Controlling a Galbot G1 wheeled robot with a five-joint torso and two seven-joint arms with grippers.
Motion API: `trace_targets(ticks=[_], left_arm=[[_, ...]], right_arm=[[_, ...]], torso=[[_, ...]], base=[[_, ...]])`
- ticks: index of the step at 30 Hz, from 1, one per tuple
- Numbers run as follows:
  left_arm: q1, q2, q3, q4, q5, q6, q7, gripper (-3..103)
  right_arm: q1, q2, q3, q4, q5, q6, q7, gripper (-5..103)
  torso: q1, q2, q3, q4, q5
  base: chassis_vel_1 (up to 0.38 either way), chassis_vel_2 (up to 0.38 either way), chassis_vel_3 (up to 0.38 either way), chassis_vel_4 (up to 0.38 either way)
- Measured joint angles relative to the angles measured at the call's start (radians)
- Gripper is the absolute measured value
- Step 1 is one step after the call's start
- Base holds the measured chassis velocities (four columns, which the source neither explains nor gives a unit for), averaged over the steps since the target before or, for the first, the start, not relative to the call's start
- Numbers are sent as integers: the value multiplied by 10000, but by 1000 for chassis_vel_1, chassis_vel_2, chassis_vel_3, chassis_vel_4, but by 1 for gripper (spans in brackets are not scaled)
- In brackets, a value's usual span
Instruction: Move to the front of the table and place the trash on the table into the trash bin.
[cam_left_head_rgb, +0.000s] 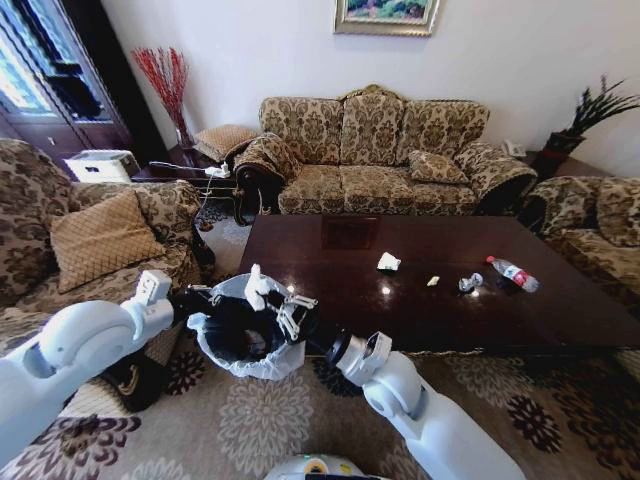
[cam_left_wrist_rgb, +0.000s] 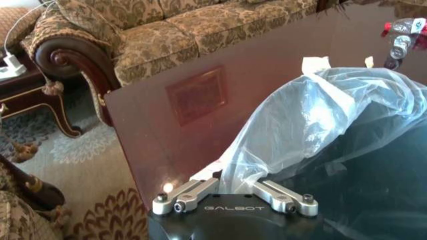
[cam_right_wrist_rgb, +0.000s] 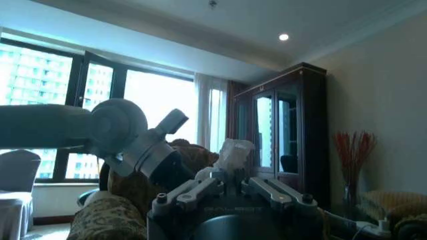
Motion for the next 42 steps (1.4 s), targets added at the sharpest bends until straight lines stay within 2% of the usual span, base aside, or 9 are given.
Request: trace_targets(ticks=[1, 3, 13, 15, 16, 24, 31, 38, 42], left_arm=[[0, 0, 0, 0, 0, 0, 0, 0], [0, 0, 0, 0, 0, 0, 0, 0], [0, 0, 0, 0, 0, 0, 0, 0], [0, 0, 0, 0, 0, 0, 0, 0], [0, 0, 0, 0, 0, 0, 0, 0], [0, 0, 0, 0, 0, 0, 0, 0], [0, 0, 0, 0, 0, 0, 0, 0], [0, 0, 0, 0, 0, 0, 0, 0], [0, 0, 0, 0, 0, 0, 0, 0]], right_arm=[[-58, 25, -14, -89, -212, 89, -11, 15], [-65, 82, -38, -136, -302, 133, -12, 15], [-15, 290, -202, -241, -435, 148, 178, 58], [-12, 309, -203, -244, -430, 148, 209, 58], [-3, 340, -190, -252, -397, 163, 256, 69], [-89, 399, -116, -230, 2, 373, 424, 95], [-140, 366, -505, -240, 135, 450, -174, 100], [153, 320, -653, -350, -1391, 331, -83, 100], [606, 124, -595, -366, -2579, 506, -659, 100]], torso=[[0, 0, 0, -1, 0], [0, 0, 0, -1, 1], [1, 0, 0, 0, 0], [1, 0, 0, -1, 1], [1, 0, 0, -1, 0], [2, -1, 0, -1, 0], [1, -2, 0, -1, 1], [1, -2, 0, -1, 4], [2, -2, 1, 0, 2]], base=[[0, 0, 0, 0], [0, 0, 0, 0], [0, 0, 0, 0], [0, 0, 0, 0], [0, 0, 0, 0], [0, 0, 0, 0], [0, 0, 0, 0], [0, 0, 0, 0], [0, 0, 0, 0]])
